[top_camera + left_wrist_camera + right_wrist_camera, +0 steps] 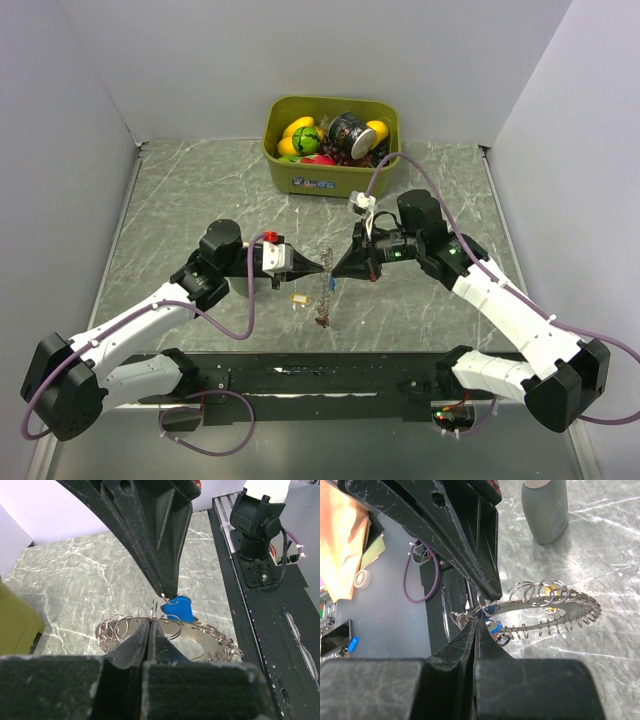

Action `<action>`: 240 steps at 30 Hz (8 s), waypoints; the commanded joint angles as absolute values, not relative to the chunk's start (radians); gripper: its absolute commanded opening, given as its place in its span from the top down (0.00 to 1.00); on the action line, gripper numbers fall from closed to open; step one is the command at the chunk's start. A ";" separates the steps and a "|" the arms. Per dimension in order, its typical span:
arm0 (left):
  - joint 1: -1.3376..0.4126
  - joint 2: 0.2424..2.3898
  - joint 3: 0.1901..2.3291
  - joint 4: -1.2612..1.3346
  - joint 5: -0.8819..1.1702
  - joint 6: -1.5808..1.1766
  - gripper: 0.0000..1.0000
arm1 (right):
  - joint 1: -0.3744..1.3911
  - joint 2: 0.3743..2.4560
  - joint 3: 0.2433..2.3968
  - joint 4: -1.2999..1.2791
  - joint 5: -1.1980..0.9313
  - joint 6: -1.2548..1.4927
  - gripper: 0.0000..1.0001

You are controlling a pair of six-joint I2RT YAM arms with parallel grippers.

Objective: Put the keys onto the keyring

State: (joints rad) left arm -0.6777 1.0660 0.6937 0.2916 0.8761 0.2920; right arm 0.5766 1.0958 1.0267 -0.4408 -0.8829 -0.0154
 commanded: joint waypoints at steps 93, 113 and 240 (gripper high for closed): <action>-0.676 1.057 0.598 0.810 0.985 0.035 0.99 | 0.463 1.003 0.808 0.086 -1.138 0.307 1.00; -0.676 1.058 0.588 0.841 0.988 0.017 0.99 | 0.426 0.994 0.787 0.135 -1.167 0.350 1.00; -0.765 1.887 1.014 0.222 0.571 -0.646 0.55 | 0.330 1.454 0.532 0.063 -0.485 0.603 0.69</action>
